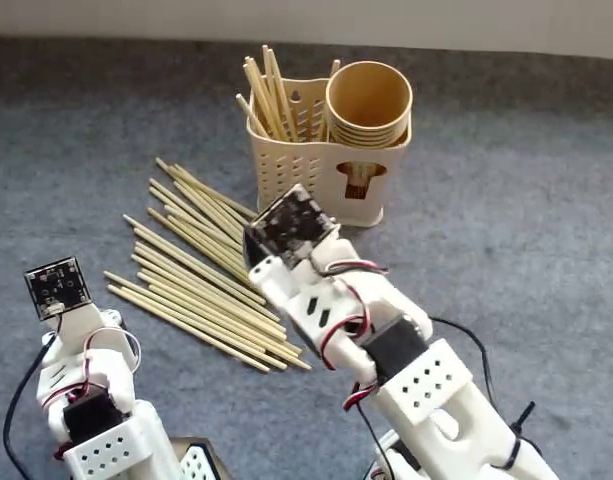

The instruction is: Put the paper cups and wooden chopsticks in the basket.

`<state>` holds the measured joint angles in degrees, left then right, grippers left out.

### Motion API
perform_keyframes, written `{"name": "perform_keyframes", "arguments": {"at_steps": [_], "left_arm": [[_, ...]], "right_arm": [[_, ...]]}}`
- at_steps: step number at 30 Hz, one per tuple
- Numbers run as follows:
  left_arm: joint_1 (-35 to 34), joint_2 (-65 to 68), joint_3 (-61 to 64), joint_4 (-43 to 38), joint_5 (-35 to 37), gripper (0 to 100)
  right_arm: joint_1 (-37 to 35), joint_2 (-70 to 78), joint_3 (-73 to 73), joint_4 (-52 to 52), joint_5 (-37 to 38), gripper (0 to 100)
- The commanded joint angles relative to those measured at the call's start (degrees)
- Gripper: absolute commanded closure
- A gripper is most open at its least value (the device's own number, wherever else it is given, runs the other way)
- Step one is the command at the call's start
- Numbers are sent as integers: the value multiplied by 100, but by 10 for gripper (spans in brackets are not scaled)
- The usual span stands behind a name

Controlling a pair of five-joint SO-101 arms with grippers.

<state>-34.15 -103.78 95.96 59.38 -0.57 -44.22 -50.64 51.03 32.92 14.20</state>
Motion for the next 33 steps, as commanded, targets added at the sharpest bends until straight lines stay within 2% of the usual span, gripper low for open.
{"name": "perform_keyframes", "arguments": {"at_steps": [1, 15, 25, 30, 33], "left_arm": [[-48, -75, 119, -97, -53, 989], [-48, -75, 119, -97, -53, 989], [-48, -75, 119, -97, -53, 989], [-48, -75, 119, -97, -53, 989], [-48, -75, 119, -97, -53, 989]], "right_arm": [[-242, 462, -277, 66, 88, 865], [-936, 3029, -312, 66, 114, 865], [-963, 3873, -637, 57, 387, 867], [-963, 4321, -840, 57, 387, 929], [-954, 4549, -945, 66, 387, 933]]}}
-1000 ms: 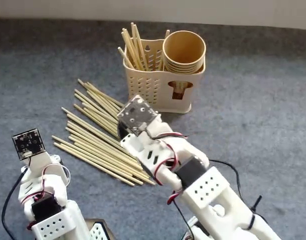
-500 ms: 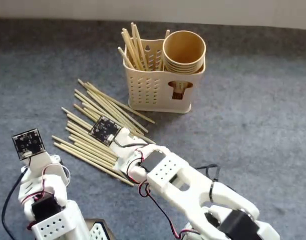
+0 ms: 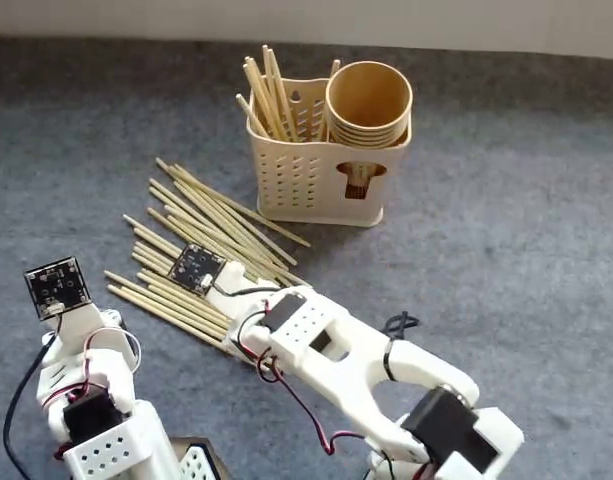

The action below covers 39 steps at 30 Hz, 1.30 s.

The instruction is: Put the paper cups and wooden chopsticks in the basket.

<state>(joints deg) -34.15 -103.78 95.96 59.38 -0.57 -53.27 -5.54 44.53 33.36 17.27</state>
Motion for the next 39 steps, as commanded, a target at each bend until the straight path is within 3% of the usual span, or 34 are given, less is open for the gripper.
{"name": "perform_keyframes", "arguments": {"at_steps": [1, 8, 13, 23, 32, 39], "left_arm": [[-48, -75, 119, -97, -53, 989], [-48, -75, 119, -97, -53, 989], [-48, -75, 119, -97, -53, 989], [-48, -75, 119, -97, -53, 989], [-48, -75, 119, -97, -53, 989], [-48, -75, 119, -97, -53, 989]], "right_arm": [[-48, 84, -303, 22, 79, 935], [-40, 127, -312, 92, 97, 996], [259, 13, -532, 778, 580, 994], [945, -1138, -813, 2325, 651, 994], [1666, -1666, -769, 3609, 2321, 994], [2018, -1675, -778, 3925, 2655, 988]]}}
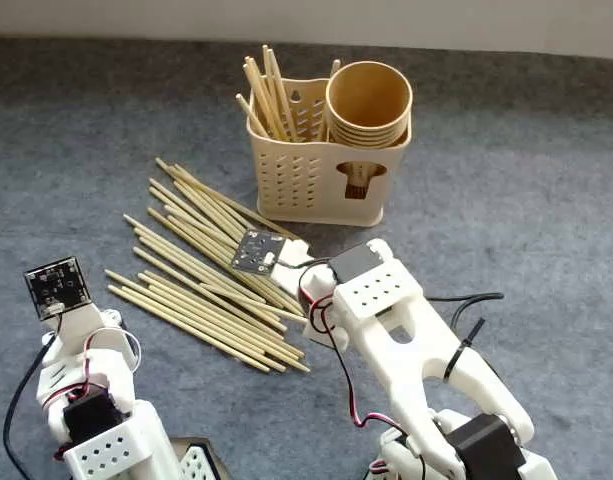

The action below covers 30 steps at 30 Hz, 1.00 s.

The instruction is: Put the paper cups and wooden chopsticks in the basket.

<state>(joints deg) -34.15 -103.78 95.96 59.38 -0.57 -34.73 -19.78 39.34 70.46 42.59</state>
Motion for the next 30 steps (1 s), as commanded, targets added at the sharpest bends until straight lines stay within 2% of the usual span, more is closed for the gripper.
{"name": "perform_keyframes", "arguments": {"at_steps": [1, 7, 13, 18, 30], "left_arm": [[-48, -75, 119, -97, -53, 989], [-48, -75, 119, -97, -53, 989], [-48, -75, 119, -97, -53, 989], [-48, -75, 119, -97, -53, 989], [-48, -75, 119, -97, -53, 989]], "right_arm": [[163, -251, -277, 330, 123, 988], [101, -277, -286, 681, 105, 873], [-13, -303, -303, 629, 79, 868], [-541, -295, -295, 92, -818, 868], [-1543, -242, -119, -1147, -1952, 868]]}}
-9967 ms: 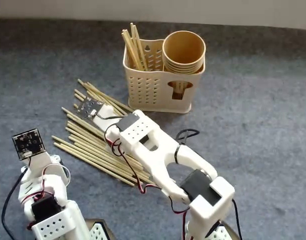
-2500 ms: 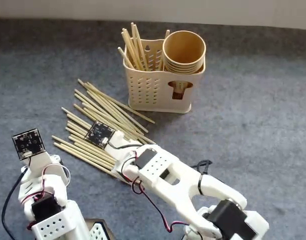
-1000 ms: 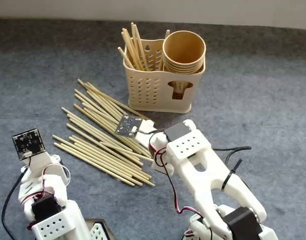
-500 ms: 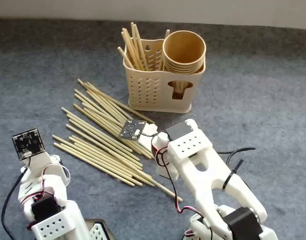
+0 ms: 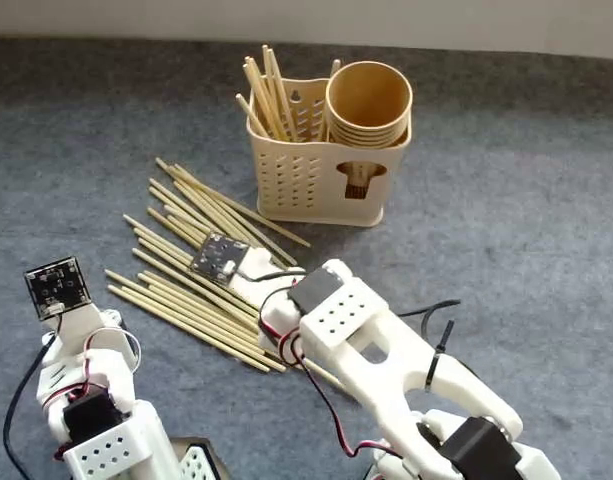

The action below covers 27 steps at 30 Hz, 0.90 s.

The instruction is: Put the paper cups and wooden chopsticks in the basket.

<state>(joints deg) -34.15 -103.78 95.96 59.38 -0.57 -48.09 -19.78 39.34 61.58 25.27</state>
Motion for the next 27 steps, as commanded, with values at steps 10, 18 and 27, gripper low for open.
{"name": "perform_keyframes", "arguments": {"at_steps": [10, 18, 27], "left_arm": [[-48, -75, 119, -97, -53, 989], [-48, -75, 119, -97, -53, 989], [-48, -75, 119, -97, -53, 989]], "right_arm": [[-418, -233, 488, -1262, -387, 869], [-418, -233, 752, -1754, -369, 904], [-418, 866, 664, -1736, -369, 906]]}}
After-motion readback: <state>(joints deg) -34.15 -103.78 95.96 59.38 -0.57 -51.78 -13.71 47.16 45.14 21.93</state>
